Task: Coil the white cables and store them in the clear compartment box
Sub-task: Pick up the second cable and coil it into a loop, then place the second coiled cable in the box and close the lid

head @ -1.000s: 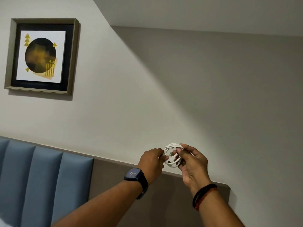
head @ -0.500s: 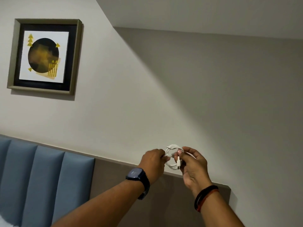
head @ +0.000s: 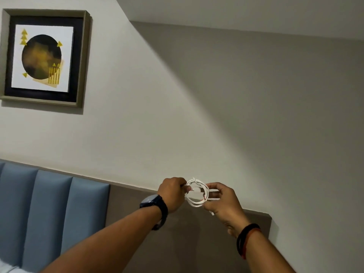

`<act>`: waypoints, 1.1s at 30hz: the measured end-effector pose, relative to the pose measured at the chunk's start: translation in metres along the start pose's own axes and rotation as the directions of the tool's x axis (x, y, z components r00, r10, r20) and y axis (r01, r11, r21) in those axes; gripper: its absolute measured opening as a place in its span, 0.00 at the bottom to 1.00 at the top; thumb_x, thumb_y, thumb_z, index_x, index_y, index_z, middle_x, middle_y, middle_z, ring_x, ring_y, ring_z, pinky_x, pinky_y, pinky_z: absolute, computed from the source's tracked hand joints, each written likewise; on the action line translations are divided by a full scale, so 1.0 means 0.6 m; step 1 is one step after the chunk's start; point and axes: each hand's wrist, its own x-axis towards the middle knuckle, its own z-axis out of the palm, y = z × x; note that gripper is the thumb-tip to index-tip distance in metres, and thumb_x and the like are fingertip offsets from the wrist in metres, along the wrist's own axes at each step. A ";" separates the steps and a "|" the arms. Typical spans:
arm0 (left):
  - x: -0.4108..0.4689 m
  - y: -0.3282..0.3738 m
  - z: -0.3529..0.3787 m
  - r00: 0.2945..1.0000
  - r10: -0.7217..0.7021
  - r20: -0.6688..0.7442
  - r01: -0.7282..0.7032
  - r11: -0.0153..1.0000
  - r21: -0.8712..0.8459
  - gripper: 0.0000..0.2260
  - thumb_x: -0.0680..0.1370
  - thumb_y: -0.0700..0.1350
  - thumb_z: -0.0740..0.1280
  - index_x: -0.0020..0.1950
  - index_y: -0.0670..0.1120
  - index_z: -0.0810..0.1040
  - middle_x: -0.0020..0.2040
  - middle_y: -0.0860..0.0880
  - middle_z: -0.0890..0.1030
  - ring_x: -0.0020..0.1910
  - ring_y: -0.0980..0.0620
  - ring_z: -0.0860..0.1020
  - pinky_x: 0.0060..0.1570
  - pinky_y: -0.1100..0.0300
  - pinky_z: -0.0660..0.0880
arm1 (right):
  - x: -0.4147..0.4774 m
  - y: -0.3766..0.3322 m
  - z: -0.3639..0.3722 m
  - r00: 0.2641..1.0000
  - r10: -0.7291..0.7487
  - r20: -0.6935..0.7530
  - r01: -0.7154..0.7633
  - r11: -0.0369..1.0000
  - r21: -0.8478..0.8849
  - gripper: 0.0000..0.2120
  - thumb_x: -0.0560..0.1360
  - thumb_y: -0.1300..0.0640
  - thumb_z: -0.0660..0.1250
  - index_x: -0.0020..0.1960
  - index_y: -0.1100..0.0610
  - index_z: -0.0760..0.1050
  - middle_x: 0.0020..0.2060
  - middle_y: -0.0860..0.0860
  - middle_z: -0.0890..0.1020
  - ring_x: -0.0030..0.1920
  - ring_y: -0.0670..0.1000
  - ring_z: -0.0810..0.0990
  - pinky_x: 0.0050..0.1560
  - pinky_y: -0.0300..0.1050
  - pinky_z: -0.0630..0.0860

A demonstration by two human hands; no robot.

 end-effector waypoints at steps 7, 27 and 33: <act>-0.033 -0.021 0.043 0.992 -0.024 0.122 0.040 0.990 -0.138 0.10 0.78 0.43 0.64 0.40 0.41 0.79 0.38 0.40 0.83 0.39 0.45 0.82 0.41 0.55 0.78 | -0.016 0.047 -0.028 0.988 0.007 0.154 0.007 0.996 -0.092 0.17 0.67 0.77 0.68 0.56 0.70 0.76 0.39 0.58 0.78 0.38 0.50 0.73 0.35 0.34 0.73; -0.411 -0.234 0.550 0.602 -0.492 0.629 0.707 0.695 -0.133 0.08 0.77 0.41 0.66 0.49 0.39 0.83 0.36 0.48 0.79 0.29 0.60 0.75 0.28 0.74 0.73 | -0.219 0.632 0.039 0.735 0.670 0.104 -0.633 0.732 -0.251 0.11 0.62 0.73 0.74 0.43 0.64 0.83 0.40 0.60 0.86 0.40 0.52 0.83 0.47 0.49 0.81; -0.527 -0.386 0.766 0.378 -0.619 0.688 0.908 0.395 -0.144 0.09 0.73 0.38 0.71 0.36 0.49 0.84 0.31 0.46 0.78 0.31 0.50 0.74 0.32 0.62 0.78 | -0.281 0.920 0.127 0.689 0.724 -0.026 -0.720 0.681 -0.132 0.04 0.64 0.68 0.75 0.39 0.66 0.83 0.36 0.62 0.85 0.36 0.59 0.82 0.44 0.52 0.79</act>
